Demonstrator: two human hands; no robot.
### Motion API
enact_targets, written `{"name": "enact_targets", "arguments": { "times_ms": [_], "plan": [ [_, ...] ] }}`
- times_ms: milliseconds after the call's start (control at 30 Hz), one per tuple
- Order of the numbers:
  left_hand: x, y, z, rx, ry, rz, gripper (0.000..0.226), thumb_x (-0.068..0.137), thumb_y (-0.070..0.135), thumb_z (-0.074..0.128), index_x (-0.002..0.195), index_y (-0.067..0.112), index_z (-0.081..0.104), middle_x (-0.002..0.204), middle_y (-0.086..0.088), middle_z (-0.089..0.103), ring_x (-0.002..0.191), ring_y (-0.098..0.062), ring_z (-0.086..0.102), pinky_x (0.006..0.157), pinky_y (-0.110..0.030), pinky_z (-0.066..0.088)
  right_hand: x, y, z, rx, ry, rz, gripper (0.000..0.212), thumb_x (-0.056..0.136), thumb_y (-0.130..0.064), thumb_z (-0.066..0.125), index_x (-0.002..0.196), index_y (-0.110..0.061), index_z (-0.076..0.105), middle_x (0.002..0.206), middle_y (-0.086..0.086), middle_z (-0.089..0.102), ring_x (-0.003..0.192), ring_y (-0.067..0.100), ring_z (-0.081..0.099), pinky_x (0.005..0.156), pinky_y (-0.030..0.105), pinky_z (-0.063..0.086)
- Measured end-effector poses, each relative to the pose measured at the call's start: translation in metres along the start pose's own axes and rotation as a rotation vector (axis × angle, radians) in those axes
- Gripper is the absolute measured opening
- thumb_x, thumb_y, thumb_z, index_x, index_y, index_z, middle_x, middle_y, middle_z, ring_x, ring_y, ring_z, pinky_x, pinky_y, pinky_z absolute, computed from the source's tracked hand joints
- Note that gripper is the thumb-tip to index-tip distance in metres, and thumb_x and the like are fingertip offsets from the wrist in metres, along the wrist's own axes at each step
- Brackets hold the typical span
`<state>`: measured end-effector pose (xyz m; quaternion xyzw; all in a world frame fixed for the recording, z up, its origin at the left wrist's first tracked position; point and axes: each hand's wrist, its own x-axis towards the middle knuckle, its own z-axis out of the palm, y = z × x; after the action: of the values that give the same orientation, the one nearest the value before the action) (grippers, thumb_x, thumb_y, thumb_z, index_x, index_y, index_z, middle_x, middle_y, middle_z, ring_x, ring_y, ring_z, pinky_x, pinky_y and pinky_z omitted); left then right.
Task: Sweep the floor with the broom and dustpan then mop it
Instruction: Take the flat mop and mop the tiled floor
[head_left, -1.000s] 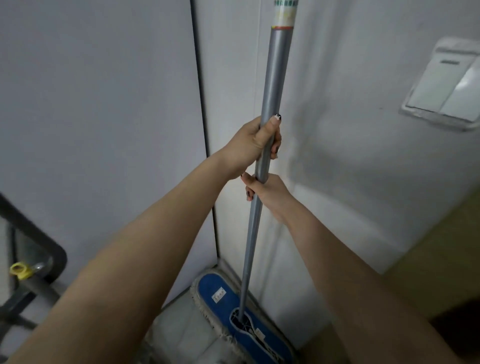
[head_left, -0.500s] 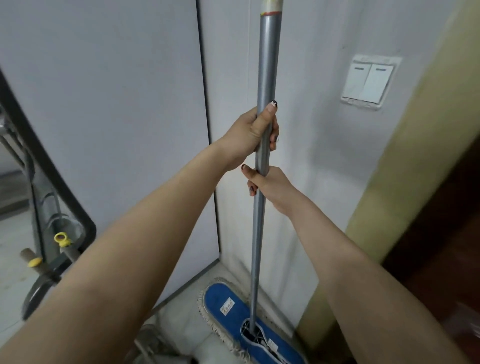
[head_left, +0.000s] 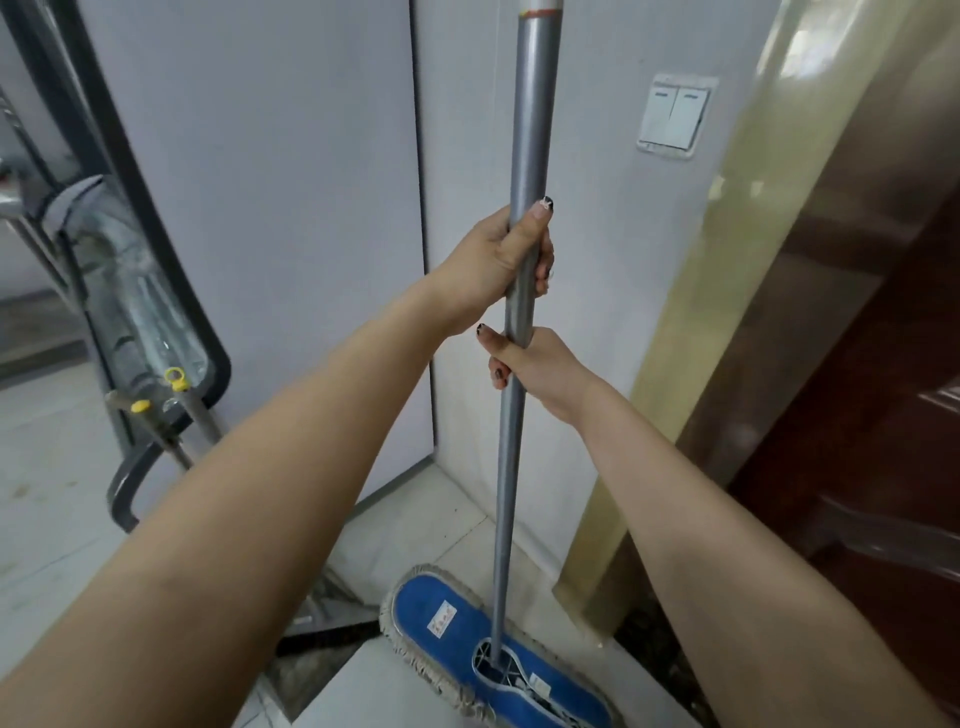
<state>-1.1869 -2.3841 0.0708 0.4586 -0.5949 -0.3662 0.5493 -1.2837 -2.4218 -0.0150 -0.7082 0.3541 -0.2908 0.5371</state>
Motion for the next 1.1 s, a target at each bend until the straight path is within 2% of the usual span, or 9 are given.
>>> {"name": "enact_targets", "arguments": {
  "times_ms": [133, 267, 400, 467, 600, 733, 867, 967, 1100],
  "plan": [
    [-0.047, 0.012, 0.021, 0.024, 0.053, -0.018, 0.038, 0.094, 0.045, 0.039, 0.076, 0.012, 0.048, 0.059, 0.003, 0.054, 0.057, -0.017, 0.054, 0.071, -0.035, 0.047, -0.046, 0.004, 0.010, 0.054, -0.085, -0.011, 0.043, 0.088, -0.041, 0.062, 0.058, -0.014, 0.047, 0.052, -0.002, 0.052, 0.045, 0.007, 0.050, 0.052, 0.012, 0.042],
    [-0.099, 0.027, 0.038, 0.031, 0.141, -0.044, 0.040, 0.090, 0.047, 0.041, 0.075, 0.011, 0.049, 0.057, 0.003, 0.054, 0.055, -0.016, 0.053, 0.070, -0.032, 0.051, -0.090, 0.007, 0.025, 0.120, -0.191, -0.025, 0.040, 0.087, -0.041, 0.064, 0.061, -0.014, 0.048, 0.052, -0.003, 0.051, 0.048, 0.010, 0.050, 0.064, 0.023, 0.043],
    [-0.160, 0.047, 0.041, 0.040, 0.257, -0.104, 0.040, 0.101, 0.038, 0.035, 0.075, 0.011, 0.049, 0.059, 0.001, 0.052, 0.057, -0.016, 0.052, 0.072, -0.034, 0.050, -0.131, 0.005, 0.058, 0.118, -0.298, -0.045, 0.041, 0.086, -0.041, 0.064, 0.059, -0.013, 0.049, 0.051, -0.002, 0.051, 0.050, 0.013, 0.050, 0.064, 0.026, 0.043],
    [-0.191, 0.057, 0.034, 0.051, 0.315, -0.124, 0.040, 0.101, 0.037, 0.032, 0.075, 0.010, 0.047, 0.063, -0.002, 0.050, 0.061, -0.019, 0.050, 0.074, -0.037, 0.047, -0.146, 0.000, 0.081, 0.097, -0.347, -0.031, 0.039, 0.084, -0.042, 0.066, 0.061, -0.013, 0.051, 0.048, -0.005, 0.052, 0.050, 0.014, 0.050, 0.065, 0.028, 0.044],
    [-0.245, 0.074, 0.013, 0.037, 0.411, -0.122, 0.041, 0.100, 0.040, 0.035, 0.075, 0.010, 0.048, 0.063, -0.003, 0.050, 0.059, -0.017, 0.051, 0.066, -0.027, 0.052, -0.174, -0.018, 0.126, 0.034, -0.457, -0.054, 0.039, 0.084, -0.045, 0.065, 0.063, -0.015, 0.051, 0.042, -0.010, 0.051, 0.045, 0.009, 0.051, 0.063, 0.022, 0.046],
    [-0.293, 0.085, -0.014, 0.087, 0.507, -0.111, 0.044, 0.085, 0.053, 0.043, 0.073, 0.011, 0.051, 0.060, -0.001, 0.053, 0.059, -0.018, 0.052, 0.066, -0.033, 0.050, -0.203, -0.039, 0.170, 0.038, -0.534, -0.087, 0.041, 0.088, -0.039, 0.063, 0.058, -0.014, 0.050, 0.038, -0.011, 0.050, 0.035, 0.002, 0.048, 0.040, 0.006, 0.037],
    [-0.350, 0.096, -0.043, 0.166, 0.609, -0.112, 0.046, 0.082, 0.059, 0.044, 0.072, 0.015, 0.053, 0.058, 0.004, 0.056, 0.056, -0.015, 0.055, 0.066, -0.033, 0.048, -0.234, -0.056, 0.223, 0.042, -0.620, -0.108, 0.040, 0.090, -0.032, 0.062, 0.059, -0.012, 0.048, 0.050, -0.001, 0.048, 0.036, 0.004, 0.046, 0.044, 0.007, 0.040],
    [-0.399, 0.106, -0.064, 0.190, 0.666, -0.118, 0.043, 0.086, 0.055, 0.042, 0.071, 0.015, 0.052, 0.057, 0.003, 0.054, 0.055, -0.016, 0.053, 0.070, -0.040, 0.043, -0.259, -0.068, 0.268, 0.072, -0.674, -0.096, 0.037, 0.090, -0.029, 0.064, 0.062, -0.010, 0.048, 0.053, 0.002, 0.045, 0.034, 0.002, 0.043, 0.042, 0.006, 0.040],
    [-0.468, 0.127, -0.092, 0.224, 0.714, -0.155, 0.041, 0.097, 0.045, 0.038, 0.074, 0.013, 0.049, 0.059, 0.003, 0.054, 0.057, -0.016, 0.053, 0.076, -0.045, 0.041, -0.295, -0.083, 0.334, 0.015, -0.704, -0.100, 0.038, 0.087, -0.037, 0.065, 0.064, -0.011, 0.049, 0.053, 0.001, 0.047, 0.042, 0.006, 0.048, 0.049, 0.007, 0.044]
  ]
}}
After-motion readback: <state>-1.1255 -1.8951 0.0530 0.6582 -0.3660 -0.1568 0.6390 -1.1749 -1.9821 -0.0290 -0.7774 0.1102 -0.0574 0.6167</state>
